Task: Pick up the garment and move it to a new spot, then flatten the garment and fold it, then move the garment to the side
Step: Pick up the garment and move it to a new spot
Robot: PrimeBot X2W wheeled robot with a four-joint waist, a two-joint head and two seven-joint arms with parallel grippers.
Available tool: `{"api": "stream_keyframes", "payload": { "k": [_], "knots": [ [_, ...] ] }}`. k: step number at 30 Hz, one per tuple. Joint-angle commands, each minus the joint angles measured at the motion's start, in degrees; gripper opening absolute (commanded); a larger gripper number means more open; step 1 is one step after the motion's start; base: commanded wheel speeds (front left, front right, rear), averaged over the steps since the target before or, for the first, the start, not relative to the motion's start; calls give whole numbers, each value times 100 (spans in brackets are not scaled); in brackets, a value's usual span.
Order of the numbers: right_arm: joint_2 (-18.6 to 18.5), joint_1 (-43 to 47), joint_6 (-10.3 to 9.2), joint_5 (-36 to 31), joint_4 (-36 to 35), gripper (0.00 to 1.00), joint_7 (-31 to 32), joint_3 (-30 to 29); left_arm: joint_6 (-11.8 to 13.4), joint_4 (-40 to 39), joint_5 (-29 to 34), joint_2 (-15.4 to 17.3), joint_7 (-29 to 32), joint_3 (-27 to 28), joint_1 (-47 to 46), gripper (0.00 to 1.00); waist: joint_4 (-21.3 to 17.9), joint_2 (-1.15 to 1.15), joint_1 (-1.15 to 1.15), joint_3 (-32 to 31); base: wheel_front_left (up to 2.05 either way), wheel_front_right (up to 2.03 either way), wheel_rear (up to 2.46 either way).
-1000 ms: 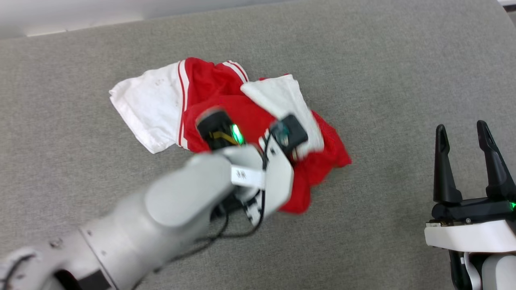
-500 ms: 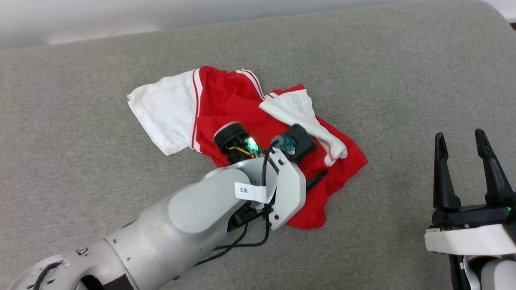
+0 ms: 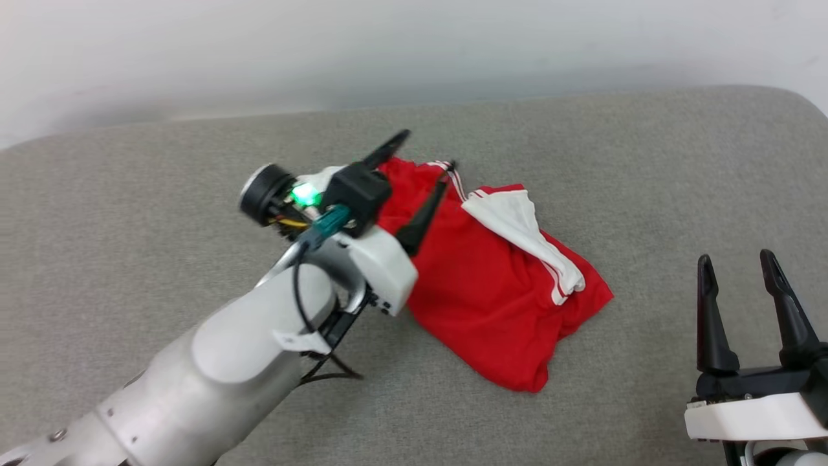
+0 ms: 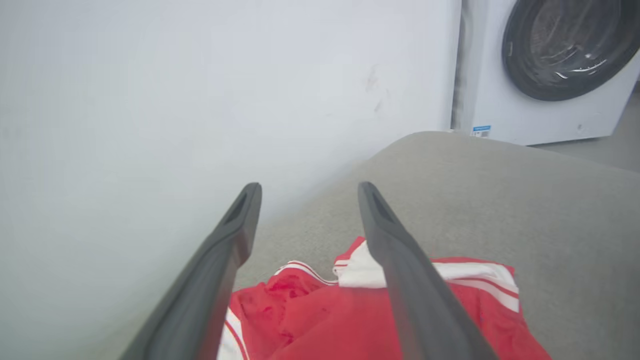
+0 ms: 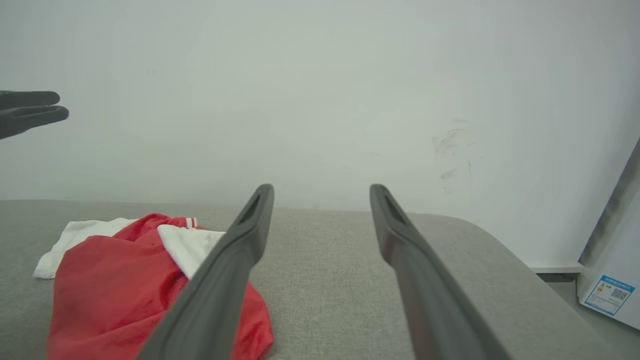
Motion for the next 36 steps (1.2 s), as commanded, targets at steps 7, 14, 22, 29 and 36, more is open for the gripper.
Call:
{"api": "stream_keyframes", "payload": {
  "k": [7, 14, 22, 29, 36],
  "knots": [
    [10, 218, -2, -30, 20, 100, -12, -31, 1135, -1020, 593, 493, -174, 1091, 1156, 100, 297, 0, 0, -293, 0, 0, 0],
    [10, 265, -3, -12, 52, 100, -12, -4, 1675, -1855, 1394, 571, -168, 2371, 2726, 100, 417, 0, 0, -384, 0, 0, 0],
    [10, 336, -3, 39, 101, 100, -12, 19, 1447, -2132, 2106, 72, -168, 3484, 4049, 100, 465, 0, 0, -465, 0, 0, 0],
    [10, 423, -3, 234, 266, 100, -12, 19, 1014, -2007, 2632, -460, -168, 4141, 4676, 100, 458, 0, 0, -491, 0, 0, 0],
    [11, 531, -2, 614, 491, 100, -12, 37, 554, -1829, 3016, -888, -170, 4562, 4970, 100, 441, 0, 0, -512, 0, 0, 0]
  ]
}}
